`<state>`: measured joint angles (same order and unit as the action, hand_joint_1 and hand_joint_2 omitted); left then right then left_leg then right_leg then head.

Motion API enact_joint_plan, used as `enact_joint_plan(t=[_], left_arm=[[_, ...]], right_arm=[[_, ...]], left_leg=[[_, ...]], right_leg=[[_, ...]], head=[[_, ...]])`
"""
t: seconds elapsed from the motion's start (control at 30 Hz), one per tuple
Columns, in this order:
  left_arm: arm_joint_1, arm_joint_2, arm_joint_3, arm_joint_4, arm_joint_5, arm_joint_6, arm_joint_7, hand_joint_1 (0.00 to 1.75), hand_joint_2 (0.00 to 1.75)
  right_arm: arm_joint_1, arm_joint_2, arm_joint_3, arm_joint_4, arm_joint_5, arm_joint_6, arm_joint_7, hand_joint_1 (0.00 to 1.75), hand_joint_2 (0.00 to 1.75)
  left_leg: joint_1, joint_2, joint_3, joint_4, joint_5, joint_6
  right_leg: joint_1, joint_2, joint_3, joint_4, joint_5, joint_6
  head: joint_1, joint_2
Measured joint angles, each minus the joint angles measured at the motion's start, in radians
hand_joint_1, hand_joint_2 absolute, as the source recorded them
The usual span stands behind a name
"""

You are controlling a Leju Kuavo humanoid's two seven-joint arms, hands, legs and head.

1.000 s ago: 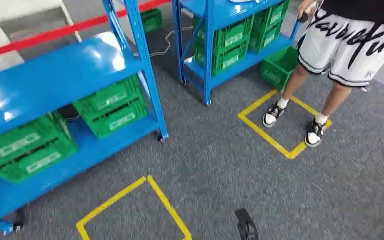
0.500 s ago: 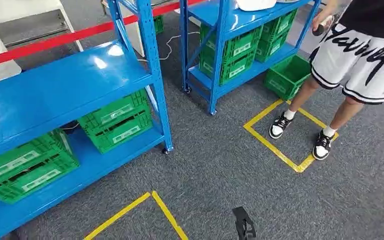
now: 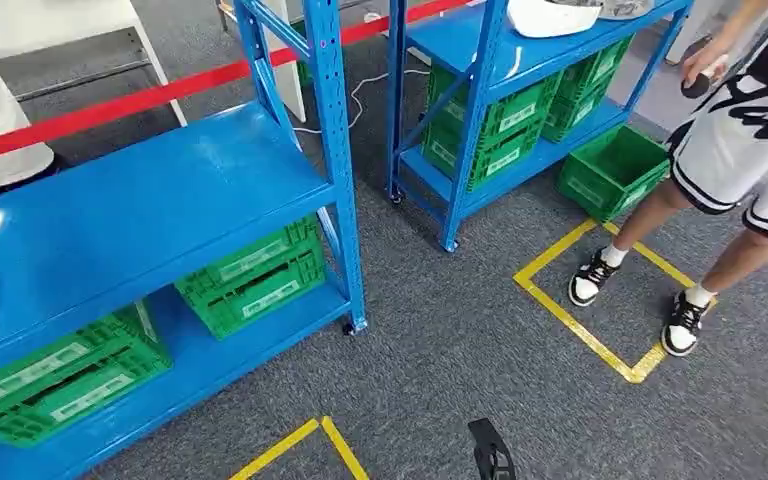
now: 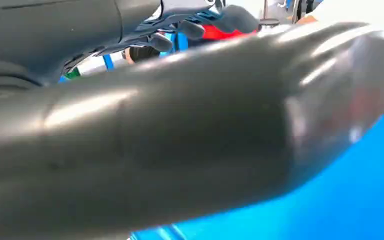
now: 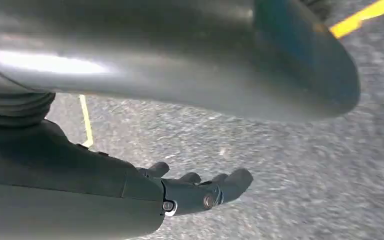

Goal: Take the parts from the cabinet and place them on the table.

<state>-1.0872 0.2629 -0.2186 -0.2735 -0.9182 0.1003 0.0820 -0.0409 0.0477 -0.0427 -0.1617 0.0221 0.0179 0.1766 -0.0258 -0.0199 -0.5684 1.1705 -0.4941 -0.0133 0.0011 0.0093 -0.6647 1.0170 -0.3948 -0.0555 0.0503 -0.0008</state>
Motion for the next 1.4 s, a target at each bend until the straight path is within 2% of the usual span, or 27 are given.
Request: enact_joint_plan(t=[0.03, 0.07, 0.1, 0.13, 0.17, 0.2, 0.23, 0.27, 0.3, 0.33, 0.4, 0.43, 0.47, 0.6, 0.7, 0.77, 0.8, 0.83, 0.87, 0.9, 1.07, 1.17, 1.2, 1.4], left_arm=[[-0.003, 0.004, 0.0, 0.002, 0.009, -0.022, 0.01, 0.0, 0.0], [-0.002, 0.006, 0.0, 0.003, 0.018, -0.042, 0.019, 0.0, 0.0], [0.002, 0.009, 0.0, 0.005, 0.034, -0.063, 0.034, 0.0, 0.0], [0.005, 0.013, 0.0, 0.006, 0.049, -0.077, 0.045, 0.0, 0.0], [0.006, 0.016, 0.001, 0.009, 0.059, -0.087, 0.053, 0.0, 0.0], [0.006, 0.019, 0.001, 0.011, 0.066, -0.094, 0.055, 0.0, 1.75], [0.006, 0.023, 0.003, 0.011, 0.077, -0.102, 0.056, 0.0, 1.75], [0.006, 0.028, 0.008, 0.011, 0.092, -0.112, 0.056, 0.0, 1.75], [0.007, 0.032, 0.013, 0.013, 0.102, -0.12, 0.058, 0.0, 1.75], [0.007, 0.036, 0.021, 0.017, 0.108, -0.124, 0.058, 0.0, 1.75], [0.01, 0.045, 0.025, 0.016, 0.106, -0.132, 0.06, 0.0, 1.75], [0.011, 0.049, 0.025, 0.015, 0.1, -0.132, 0.06, 0.0, 1.75], [0.01, 0.053, 0.025, 0.014, 0.089, -0.133, 0.058, 0.0, 1.75], [0.01, 0.062, 0.025, 0.015, 0.077, -0.151, 0.061, 0.0, 1.75], [0.01, 0.067, 0.025, 0.015, 0.078, -0.207, 0.054, 0.0, 1.75], [0.01, 0.071, 0.025, 0.016, 0.08, -0.243, 0.04, 0.0, 1.75], [0.01, 0.072, 0.025, 0.016, 0.08, -0.253, 0.036, 0.0, 1.75], [0.01, 0.074, 0.025, 0.016, 0.08, -0.271, 0.023, 0.0, 1.75], [0.01, 0.075, 0.025, 0.016, 0.081, -0.284, 0.012, 0.0, 1.75], [0.011, 0.076, 0.025, 0.016, 0.082, -0.292, 0.006, 0.0, 1.75], [0.011, 0.081, 0.031, 0.017, 0.142, -0.413, -0.069, 0.0, 1.75], [0.011, 0.088, 0.07, 0.017, 0.235, -0.498, -0.141, 0.0, 1.75], [0.011, 0.088, 0.086, 0.017, 0.249, -0.508, -0.151, 0.0, 1.75], [0.01, 0.106, 0.11, 0.012, 0.254, -0.651, -0.208, 0.0, 1.75]], right_arm=[[-0.003, -0.001, 0.0, 0.0, 0.0, 0.0, 0.002, 0.0, 0.0], [-0.003, -0.001, 0.0, 0.0, 0.0, 0.0, 0.003, 0.0, 0.0], [-0.002, -0.001, 0.0, 0.0, 0.0, 0.0, 0.003, 0.0, 0.0], [-0.001, -0.001, 0.0, 0.0, 0.0, 0.0, 0.003, 0.0, 0.0], [0.001, -0.001, 0.0, 0.0, -0.001, 0.001, 0.003, 0.0, 0.0], [0.003, -0.001, 0.0, 0.0, -0.001, 0.001, 0.004, 0.0, 0.0], [0.004, -0.001, 0.0, 0.0, -0.001, 0.001, 0.004, 0.0, 0.0], [0.004, -0.001, 0.0, 0.0, -0.001, 0.001, 0.004, 0.0, 0.0], [0.005, -0.001, 0.0, 0.0, -0.001, 0.001, 0.004, 0.0, 0.0], [0.004, -0.003, 0.0, 0.0, -0.001, 0.001, 0.006, 0.0, 0.0], [0.003, -0.003, 0.0, 0.0, 0.0, 0.002, 0.008, 0.0, 0.0], [0.004, -0.005, 0.0, 0.0, 0.002, 0.002, 0.008, 0.0, 0.0], [0.005, -0.007, 0.0, 0.0, 0.003, 0.002, 0.008, 0.0, 0.0], [0.004, -0.007, 0.0, 0.0, 0.007, 0.002, 0.007, 0.0, 0.0], [0.0, -0.007, 0.0, 0.0, 0.011, 0.003, 0.007, 0.0, 0.0], [-0.002, -0.007, 0.0, 0.0, 0.014, 0.008, 0.009, 0.0, 0.0], [-0.002, -0.007, 0.0, 0.0, 0.014, 0.008, 0.009, 0.0, 0.0], [-0.002, -0.007, 0.0, 0.0, 0.013, 0.009, 0.011, 0.0, 0.0], [-0.003, -0.007, 0.0, 0.0, 0.013, 0.009, 0.011, 0.0, 0.0], [-0.004, -0.007, 0.0, 0.0, 0.013, 0.009, 0.011, 0.0, 0.0], [-0.004, -0.007, 0.0, 0.0, 0.01, 0.011, 0.011, 0.0, 0.0], [-0.004, -0.008, 0.0, 0.0, 0.006, 0.011, 0.01, 0.0, 0.0], [-0.004, -0.008, 0.0, 0.0, 0.005, 0.011, 0.011, 0.0, 0.0], [-0.002, -0.008, -0.001, 0.0, -0.001, 0.015, 0.01, 0.0, 0.0]], left_leg=[[0.006, 0.003, -0.04, 0.055, -0.014, -0.007], [0.013, 0.004, -0.074, 0.094, -0.046, -0.014], [0.021, 0.005, -0.108, 0.125, -0.098, -0.022], [0.028, 0.007, -0.131, 0.133, -0.137, -0.03], [0.033, 0.009, -0.142, 0.12, -0.148, -0.035], [0.038, 0.011, -0.141, 0.078, -0.123, -0.04], [0.042, 0.014, -0.125, 0.009, -0.063, -0.044], [0.046, 0.015, -0.106, -0.066, 0.013, -0.048], [0.052, 0.018, -0.09, -0.149, 0.111, -0.052], [0.048, 0.02, -0.097, -0.166, 0.096, -0.046], [0.043, 0.018, -0.092, -0.154, 0.104, -0.024], [0.05, 0.016, -0.092, -0.159, 0.112, -0.026], [0.048, 0.015, -0.094, -0.158, 0.109, -0.027], [0.046, 0.007, -0.092, -0.158, 0.1, -0.012], [0.044, 0.005, -0.09, -0.158, 0.096, -0.006], [0.042, 0.005, -0.089, -0.157, 0.095, -0.005], [0.041, 0.005, -0.089, -0.157, 0.096, -0.004], [0.04, 0.005, -0.089, -0.157, 0.096, -0.004], [0.04, 0.005, -0.089, -0.156, 0.096, -0.004], [0.039, 0.005, -0.089, -0.156, 0.096, -0.004], [0.039, 0.006, -0.085, -0.157, 0.097, -0.005], [0.039, 0.006, -0.083, -0.158, 0.098, -0.006], [0.039, 0.006, -0.083, -0.158, 0.098, -0.006], [0.04, 0.007, -0.082, -0.159, 0.099, -0.008]], right_leg=[[-0.004, 0.001, 0.012, -0.002, -0.009, -0.003], [-0.007, 0.002, 0.023, -0.003, -0.019, -0.001], [-0.011, 0.003, 0.036, -0.003, -0.031, 0.003], [-0.014, 0.004, 0.049, -0.003, -0.043, 0.006], [-0.017, 0.005, 0.061, -0.002, -0.053, 0.011], [-0.02, 0.006, 0.076, -0.002, -0.065, 0.016], [-0.025, 0.006, 0.091, 0.0, -0.077, 0.022], [-0.029, 0.006, 0.104, 0.001, -0.088, 0.029], [-0.03, 0.006, 0.11, 0.001, -0.1, 0.038], [-0.029, 0.009, 0.116, 0.012, -0.108, 0.045], [-0.026, 0.008, 0.111, 0.004, -0.119, 0.06], [-0.024, 0.006, 0.113, 0.012, -0.125, 0.056], [-0.023, 0.006, 0.114, 0.005, -0.12, 0.029], [-0.023, 0.001, 0.13, -0.017, -0.119, 0.027], [-0.022, -0.002, 0.137, -0.025, -0.119, 0.028], [-0.025, -0.002, 0.138, -0.028, -0.12, 0.038], [-0.026, -0.002, 0.138, -0.029, -0.12, 0.049], [-0.028, -0.003, 0.138, -0.03, -0.12, 0.065], [-0.029, -0.003, 0.138, -0.031, -0.12, 0.075], [-0.03, -0.003, 0.138, -0.031, -0.12, 0.076], [-0.028, -0.003, 0.139, -0.028, -0.12, 0.077], [-0.027, -0.003, 0.139, -0.025, -0.12, 0.077], [-0.027, -0.002, 0.139, -0.025, -0.12, 0.076], [-0.027, -0.002, 0.138, -0.022, -0.121, 0.074]], head=[[0.002, 0.0], [0.001, 0.0], [0.001, 0.0], [0.001, 0.0], [0.001, 0.0], [0.001, 0.0], [0.001, 0.0], [0.001, 0.0], [0.0, 0.0], [-0.004, 0.0], [-0.003, 0.0], [-0.003, 0.0], [0.0, 0.0], [0.003, 0.0], [0.004, 0.0], [0.004, 0.0], [0.003, 0.0], [0.003, 0.0], [0.003, 0.0], [0.003, 0.0], [0.003, 0.0], [0.003, 0.0], [0.003, 0.0], [0.003, 0.0]])
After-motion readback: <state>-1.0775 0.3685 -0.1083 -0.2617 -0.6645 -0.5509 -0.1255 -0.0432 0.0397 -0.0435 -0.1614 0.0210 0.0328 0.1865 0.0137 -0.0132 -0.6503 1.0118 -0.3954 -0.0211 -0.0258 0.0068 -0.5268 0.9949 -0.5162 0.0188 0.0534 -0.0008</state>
